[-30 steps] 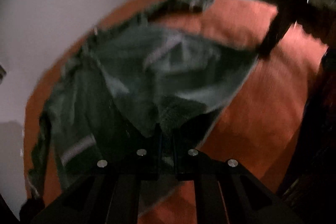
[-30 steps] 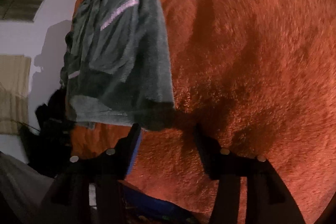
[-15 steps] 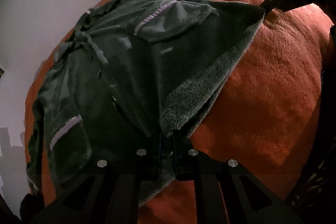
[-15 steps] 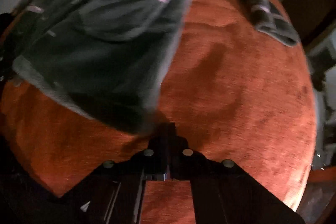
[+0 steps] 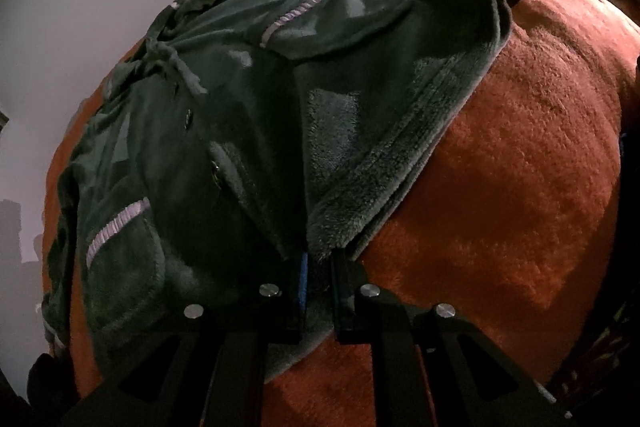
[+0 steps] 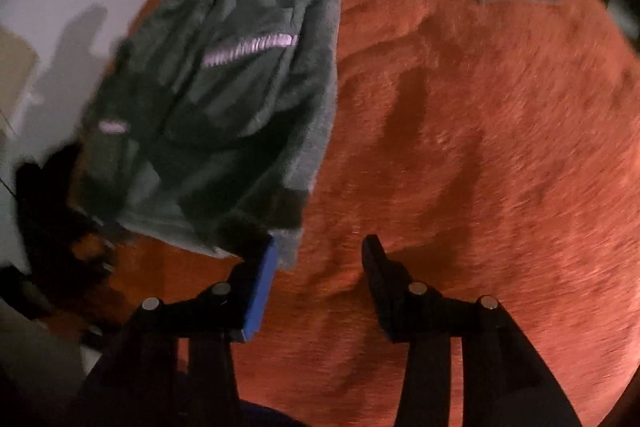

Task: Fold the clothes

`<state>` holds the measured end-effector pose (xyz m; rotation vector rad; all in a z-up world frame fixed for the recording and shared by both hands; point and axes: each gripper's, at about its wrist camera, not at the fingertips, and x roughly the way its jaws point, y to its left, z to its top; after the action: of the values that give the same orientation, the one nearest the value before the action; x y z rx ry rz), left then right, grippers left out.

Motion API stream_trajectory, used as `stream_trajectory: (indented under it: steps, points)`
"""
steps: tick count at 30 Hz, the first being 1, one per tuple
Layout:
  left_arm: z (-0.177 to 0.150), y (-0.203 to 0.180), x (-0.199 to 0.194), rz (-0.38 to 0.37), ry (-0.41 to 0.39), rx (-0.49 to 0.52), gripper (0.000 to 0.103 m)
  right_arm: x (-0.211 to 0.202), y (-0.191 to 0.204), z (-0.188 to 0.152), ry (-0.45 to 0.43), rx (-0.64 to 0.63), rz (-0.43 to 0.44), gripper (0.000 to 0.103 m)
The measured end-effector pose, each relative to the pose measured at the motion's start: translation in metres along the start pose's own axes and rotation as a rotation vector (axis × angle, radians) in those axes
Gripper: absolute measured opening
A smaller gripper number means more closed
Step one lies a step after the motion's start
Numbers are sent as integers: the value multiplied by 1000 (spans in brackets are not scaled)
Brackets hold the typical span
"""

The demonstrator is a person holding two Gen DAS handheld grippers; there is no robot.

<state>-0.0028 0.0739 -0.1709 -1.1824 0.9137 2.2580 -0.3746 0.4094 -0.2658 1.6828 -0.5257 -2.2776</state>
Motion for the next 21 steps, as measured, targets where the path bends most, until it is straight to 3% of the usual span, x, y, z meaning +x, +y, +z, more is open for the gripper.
stream_trajectory:
  steps: [3, 7, 11, 13, 16, 19, 21]
  points:
    - [0, -1, 0, 4, 1, 0, 12, 15, -6, 9, 35, 114, 102, 43]
    - [-1, 1, 0, 0, -1, -8, 12, 4, -35, 4, 61, 266, 249, 43]
    - [-1, 4, 0, -15, -1, -29, 13, 0, -48, 6, 50, 358, 339, 43]
    - [-1, 4, 0, -20, 1, -29, 13, 1, -47, 9, 55, 356, 333, 43]
    - [0, 5, 0, -27, 0, -34, 13, 12, -37, 13, 111, 282, 255, 42]
    - [1, 7, -2, -40, -3, -42, 13, 20, -30, 12, 140, 251, 183, 9]
    - [6, 8, -7, -64, -15, -56, 14, 11, -30, 10, 120, 254, 125, 8]
